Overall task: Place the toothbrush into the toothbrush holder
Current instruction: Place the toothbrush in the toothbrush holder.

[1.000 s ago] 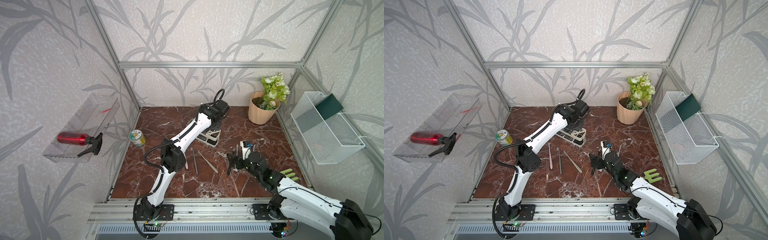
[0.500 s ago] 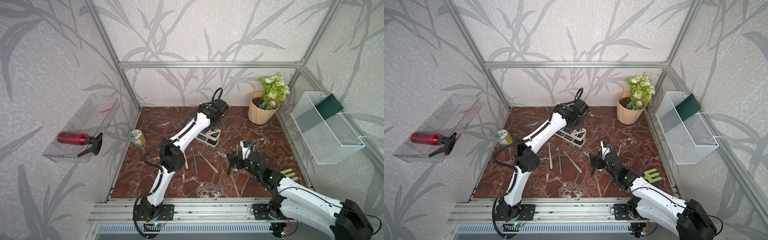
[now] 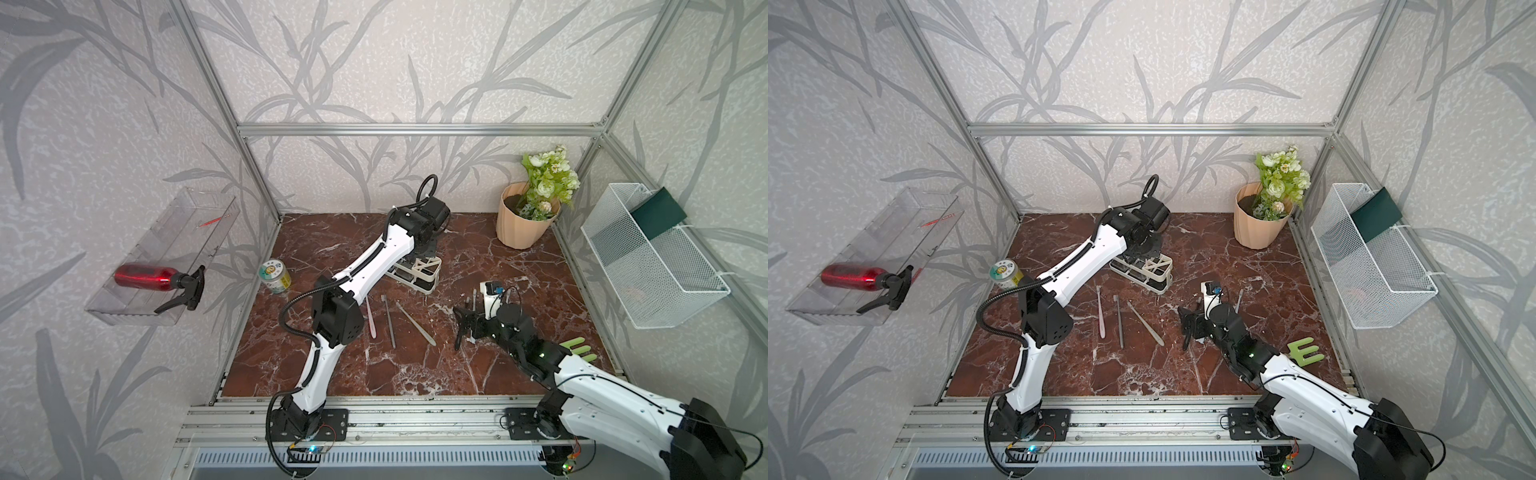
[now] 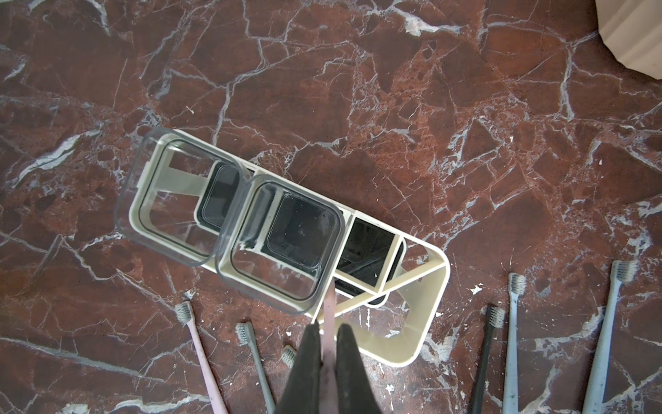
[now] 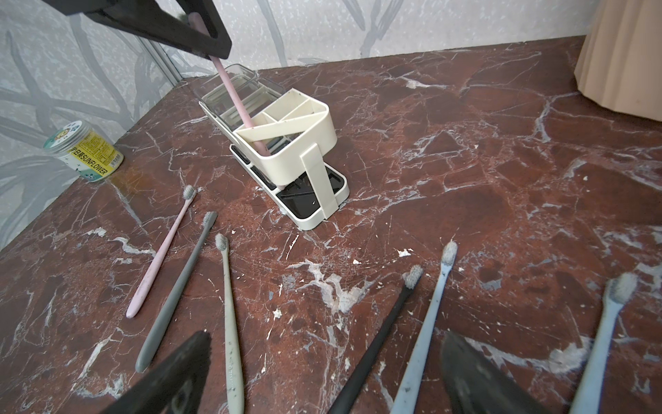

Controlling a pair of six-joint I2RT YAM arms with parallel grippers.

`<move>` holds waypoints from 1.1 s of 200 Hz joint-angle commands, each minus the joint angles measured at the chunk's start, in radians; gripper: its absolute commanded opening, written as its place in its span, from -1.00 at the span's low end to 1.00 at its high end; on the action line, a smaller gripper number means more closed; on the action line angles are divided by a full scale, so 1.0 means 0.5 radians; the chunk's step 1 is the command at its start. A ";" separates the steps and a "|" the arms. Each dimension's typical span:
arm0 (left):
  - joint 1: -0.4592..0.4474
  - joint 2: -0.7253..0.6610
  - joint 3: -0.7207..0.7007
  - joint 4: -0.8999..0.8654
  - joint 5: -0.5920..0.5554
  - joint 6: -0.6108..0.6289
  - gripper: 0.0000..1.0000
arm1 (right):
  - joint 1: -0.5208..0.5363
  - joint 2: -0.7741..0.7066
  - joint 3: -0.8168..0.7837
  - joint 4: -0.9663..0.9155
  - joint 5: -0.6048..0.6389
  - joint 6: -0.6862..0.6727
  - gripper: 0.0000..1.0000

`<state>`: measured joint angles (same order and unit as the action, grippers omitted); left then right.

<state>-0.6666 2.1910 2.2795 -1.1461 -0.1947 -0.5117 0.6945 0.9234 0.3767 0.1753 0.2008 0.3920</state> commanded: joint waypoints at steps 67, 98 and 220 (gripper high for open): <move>0.027 -0.103 -0.122 0.022 0.015 -0.082 -1.00 | -0.006 0.007 0.060 0.038 0.003 -0.012 0.98; 0.030 -0.161 -0.214 0.123 -0.009 -0.089 -1.00 | -0.005 0.001 0.060 0.036 0.003 -0.013 0.98; 0.035 -0.260 -0.465 0.368 -0.011 -0.045 -1.00 | -0.006 0.009 0.060 0.040 -0.009 -0.014 0.98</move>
<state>-0.6533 2.0937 2.0708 -0.9516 -0.1829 -0.5346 0.6945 0.9283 0.3767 0.1753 0.2005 0.3916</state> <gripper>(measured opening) 0.080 0.990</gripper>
